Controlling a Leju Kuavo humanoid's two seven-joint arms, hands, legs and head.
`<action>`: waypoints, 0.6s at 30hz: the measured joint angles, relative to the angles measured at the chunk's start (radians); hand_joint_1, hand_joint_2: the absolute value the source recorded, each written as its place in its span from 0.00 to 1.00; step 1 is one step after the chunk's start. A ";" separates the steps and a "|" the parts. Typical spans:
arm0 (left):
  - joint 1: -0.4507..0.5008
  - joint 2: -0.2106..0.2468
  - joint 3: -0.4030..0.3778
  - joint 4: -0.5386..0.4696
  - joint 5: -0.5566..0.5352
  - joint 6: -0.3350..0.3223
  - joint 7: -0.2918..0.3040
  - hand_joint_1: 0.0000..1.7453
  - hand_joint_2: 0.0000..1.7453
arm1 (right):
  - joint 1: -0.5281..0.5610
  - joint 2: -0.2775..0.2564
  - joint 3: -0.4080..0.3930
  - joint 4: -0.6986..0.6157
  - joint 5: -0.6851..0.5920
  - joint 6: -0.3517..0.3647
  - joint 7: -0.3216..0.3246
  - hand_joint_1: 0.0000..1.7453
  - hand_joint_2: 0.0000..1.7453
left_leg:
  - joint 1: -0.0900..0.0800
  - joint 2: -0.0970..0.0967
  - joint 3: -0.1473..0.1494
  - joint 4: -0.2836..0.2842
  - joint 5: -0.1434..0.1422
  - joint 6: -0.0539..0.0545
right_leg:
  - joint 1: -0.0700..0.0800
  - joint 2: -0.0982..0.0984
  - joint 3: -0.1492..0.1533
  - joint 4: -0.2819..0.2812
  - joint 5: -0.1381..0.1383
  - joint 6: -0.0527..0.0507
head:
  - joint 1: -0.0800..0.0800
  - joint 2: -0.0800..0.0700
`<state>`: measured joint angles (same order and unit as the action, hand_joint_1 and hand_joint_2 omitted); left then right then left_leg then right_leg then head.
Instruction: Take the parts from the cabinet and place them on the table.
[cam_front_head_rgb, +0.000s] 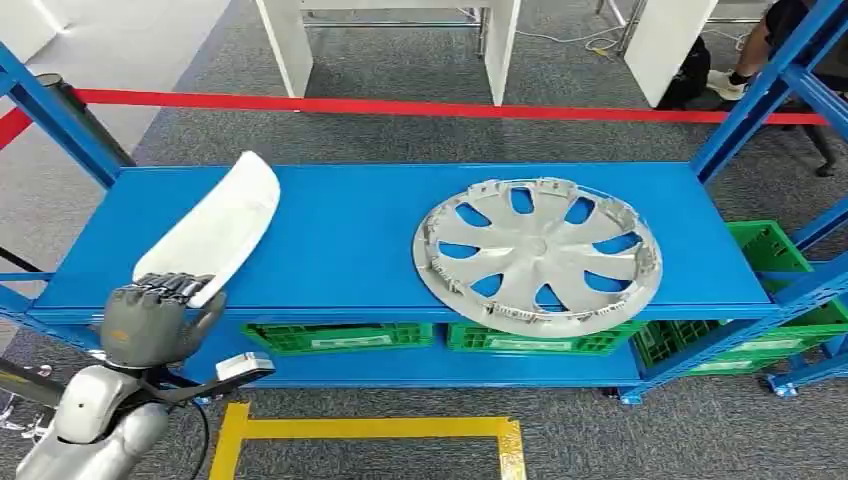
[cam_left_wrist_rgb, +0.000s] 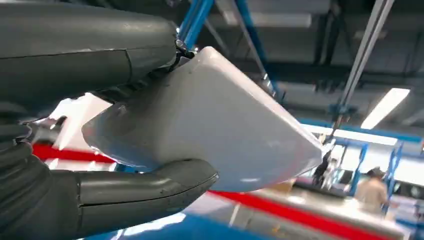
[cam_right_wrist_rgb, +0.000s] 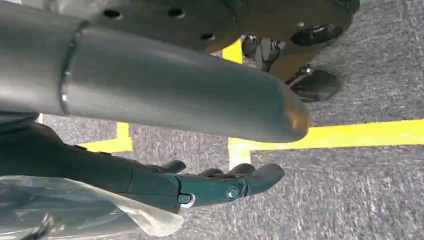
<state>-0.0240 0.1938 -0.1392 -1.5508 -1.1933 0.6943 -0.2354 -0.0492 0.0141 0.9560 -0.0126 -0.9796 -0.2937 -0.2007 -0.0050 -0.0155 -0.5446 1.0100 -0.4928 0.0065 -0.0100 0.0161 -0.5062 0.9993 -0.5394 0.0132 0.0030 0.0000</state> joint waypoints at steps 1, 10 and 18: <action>0.005 -0.002 0.007 -0.024 -0.007 0.000 -0.006 1.00 1.00 | 0.000 0.002 0.002 0.000 -0.002 0.000 0.000 0.00 0.00 | 0.000 0.000 0.000 0.000 0.000 0.000 | 0.000 0.000 0.000 0.000 0.000 0.000 | 0.000 0.000; 0.045 -0.041 0.076 -0.173 -0.087 0.000 -0.081 1.00 1.00 | 0.001 0.008 0.019 0.000 -0.027 0.000 -0.002 0.00 0.00 | 0.000 0.000 0.000 0.000 0.000 0.000 | 0.000 0.000 0.000 0.000 0.000 0.000 | 0.000 0.000; 0.055 -0.064 0.096 -0.213 -0.098 0.000 -0.088 1.00 1.00 | 0.001 0.009 0.023 0.000 -0.035 0.000 -0.003 0.00 0.00 | 0.000 0.000 0.000 0.000 0.000 0.000 | 0.000 0.000 0.000 0.000 0.000 0.000 | 0.000 0.000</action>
<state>0.0308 0.1301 -0.0427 -1.7639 -1.2909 0.6947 -0.3239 -0.0480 0.0233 0.9792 -0.0126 -1.0147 -0.2941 -0.2033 -0.0050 -0.0155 -0.5445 1.0100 -0.4928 0.0065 -0.0100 0.0160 -0.5062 0.9992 -0.5394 0.0132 0.0027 0.0000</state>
